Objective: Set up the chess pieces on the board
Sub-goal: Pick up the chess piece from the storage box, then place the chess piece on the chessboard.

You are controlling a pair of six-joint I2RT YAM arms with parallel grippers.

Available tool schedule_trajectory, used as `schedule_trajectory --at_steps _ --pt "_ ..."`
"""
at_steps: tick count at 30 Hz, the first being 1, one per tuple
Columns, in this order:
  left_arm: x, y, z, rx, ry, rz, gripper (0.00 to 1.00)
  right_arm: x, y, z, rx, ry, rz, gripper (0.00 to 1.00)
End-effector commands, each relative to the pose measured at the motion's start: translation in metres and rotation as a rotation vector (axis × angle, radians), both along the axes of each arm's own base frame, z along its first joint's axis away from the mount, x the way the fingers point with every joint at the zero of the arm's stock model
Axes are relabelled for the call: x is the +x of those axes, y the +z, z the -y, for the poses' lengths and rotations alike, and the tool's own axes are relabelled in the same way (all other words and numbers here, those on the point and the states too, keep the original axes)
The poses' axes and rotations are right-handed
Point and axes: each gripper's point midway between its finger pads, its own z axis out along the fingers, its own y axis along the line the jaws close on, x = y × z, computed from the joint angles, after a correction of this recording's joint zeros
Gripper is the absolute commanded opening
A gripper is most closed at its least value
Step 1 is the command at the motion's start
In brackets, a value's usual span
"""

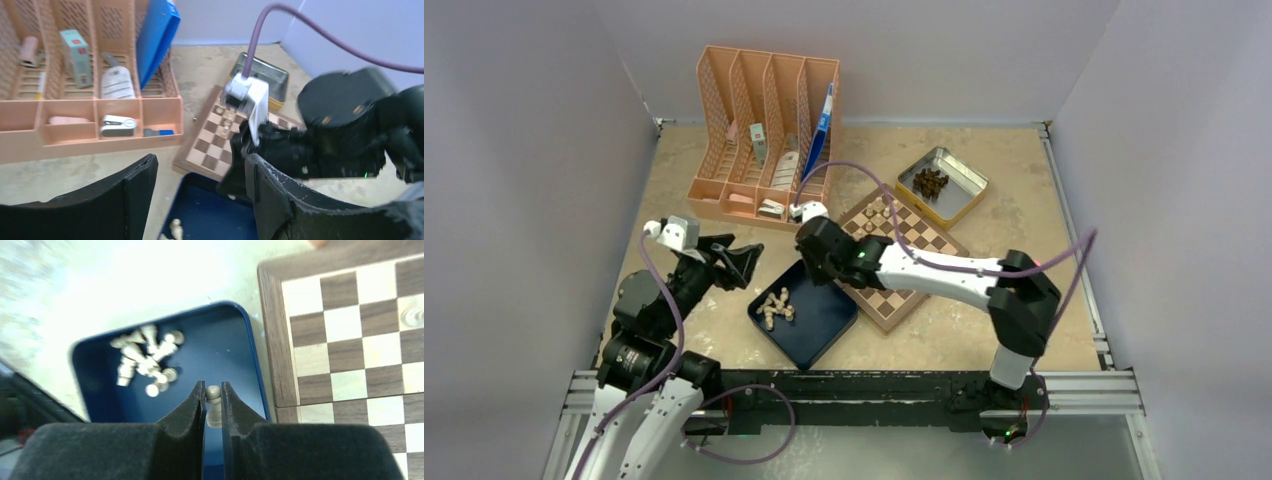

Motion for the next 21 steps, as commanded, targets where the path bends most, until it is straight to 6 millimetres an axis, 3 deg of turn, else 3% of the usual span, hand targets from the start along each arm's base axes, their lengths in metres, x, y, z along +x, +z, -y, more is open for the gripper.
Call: schedule_trajectory --at_steps 1,7,12,16,21 --pt "-0.015 0.016 0.023 -0.183 -0.111 -0.07 0.63 0.008 0.076 -0.016 0.296 -0.026 0.036 0.11" --pt "-0.018 -0.001 0.049 -0.257 -0.24 -0.192 0.63 -0.01 0.156 -0.027 0.65 0.039 0.016 0.11" --pt "-0.019 -0.005 0.071 -0.334 -0.361 -0.228 0.62 -0.025 0.208 -0.026 0.845 0.091 0.022 0.11" --pt "-0.019 -0.007 0.082 -0.368 -0.433 -0.254 0.6 -0.035 0.239 -0.022 0.954 0.117 0.03 0.11" --pt "-0.028 0.01 0.093 -0.42 -0.537 -0.237 0.58 -0.046 0.252 -0.021 1.029 0.155 0.003 0.11"
